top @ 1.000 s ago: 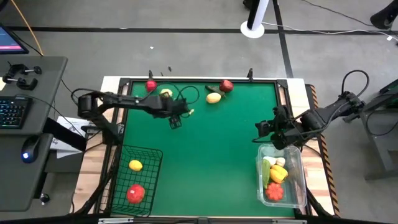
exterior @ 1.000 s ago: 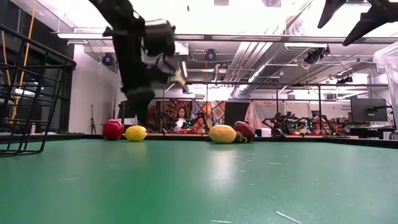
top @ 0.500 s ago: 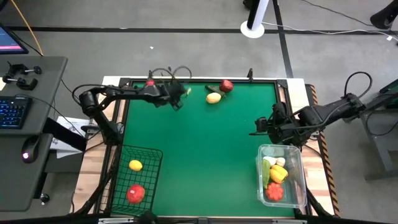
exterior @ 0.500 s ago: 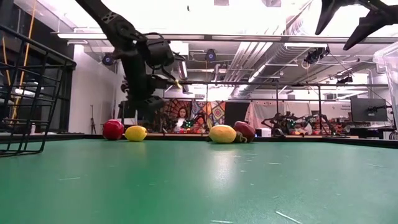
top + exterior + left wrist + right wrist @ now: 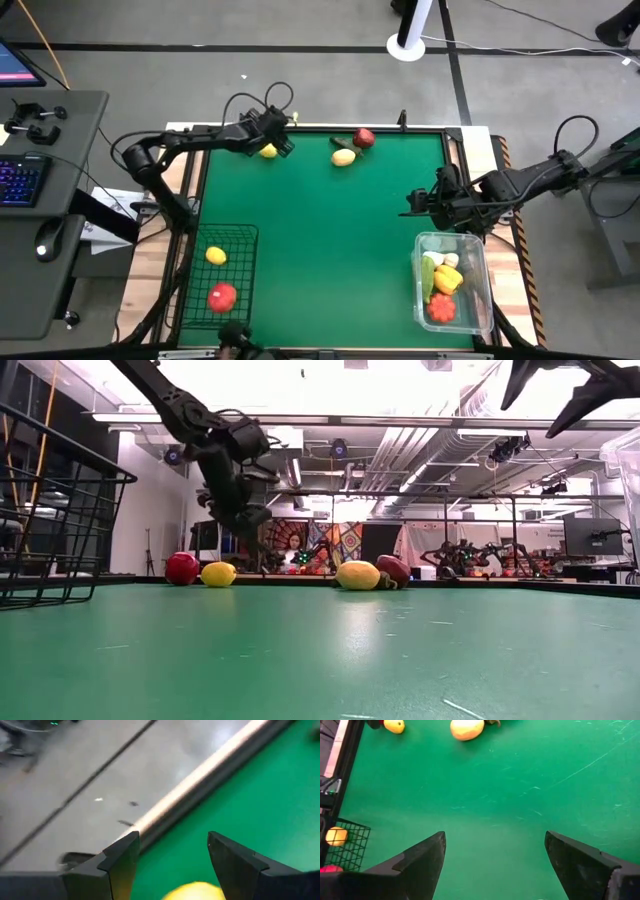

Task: Sort produce into baskets
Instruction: Put the yellow lemon into the black wire basket

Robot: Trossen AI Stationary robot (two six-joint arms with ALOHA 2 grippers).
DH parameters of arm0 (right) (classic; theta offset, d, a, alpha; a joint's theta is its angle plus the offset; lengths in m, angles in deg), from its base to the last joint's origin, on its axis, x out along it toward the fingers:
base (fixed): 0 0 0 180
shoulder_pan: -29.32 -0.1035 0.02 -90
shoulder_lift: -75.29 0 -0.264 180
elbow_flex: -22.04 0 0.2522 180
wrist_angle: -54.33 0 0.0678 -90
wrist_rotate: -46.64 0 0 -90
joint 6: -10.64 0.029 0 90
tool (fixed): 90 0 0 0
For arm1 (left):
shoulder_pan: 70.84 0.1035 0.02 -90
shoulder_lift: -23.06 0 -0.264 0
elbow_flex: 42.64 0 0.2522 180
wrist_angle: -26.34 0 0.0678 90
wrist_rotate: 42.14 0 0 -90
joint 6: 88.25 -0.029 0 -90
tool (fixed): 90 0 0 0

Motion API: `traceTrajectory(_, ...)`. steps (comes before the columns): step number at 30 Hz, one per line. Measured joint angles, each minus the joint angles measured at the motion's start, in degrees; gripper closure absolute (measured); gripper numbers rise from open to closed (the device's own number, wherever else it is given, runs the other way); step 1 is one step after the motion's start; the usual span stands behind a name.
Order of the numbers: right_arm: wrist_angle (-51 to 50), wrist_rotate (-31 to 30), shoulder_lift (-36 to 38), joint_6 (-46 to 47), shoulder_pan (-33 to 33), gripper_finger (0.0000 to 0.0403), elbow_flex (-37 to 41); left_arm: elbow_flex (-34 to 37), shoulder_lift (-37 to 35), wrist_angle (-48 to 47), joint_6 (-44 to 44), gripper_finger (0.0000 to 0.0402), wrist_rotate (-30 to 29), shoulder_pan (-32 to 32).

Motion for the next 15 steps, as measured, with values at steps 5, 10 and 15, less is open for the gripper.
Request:
traceTrajectory(5,0.2,0.0,0.0,0.0,0.0,0.007,0.0,0.0,0.0,-7.6,12.1,0.0181,4.3,-2.4)
traceTrajectory(10,0.1,-0.9,0.0,-0.1,0.7,0.007,0.0,-0.5,0.6,-13.5,10.9,0.0181,8.3,-1.9)
traceTrajectory(15,0.0,-1.9,0.0,-0.2,3.0,0.007,0.0,-5.1,1.4,-18.6,3.9,0.0181,10.4,0.0)
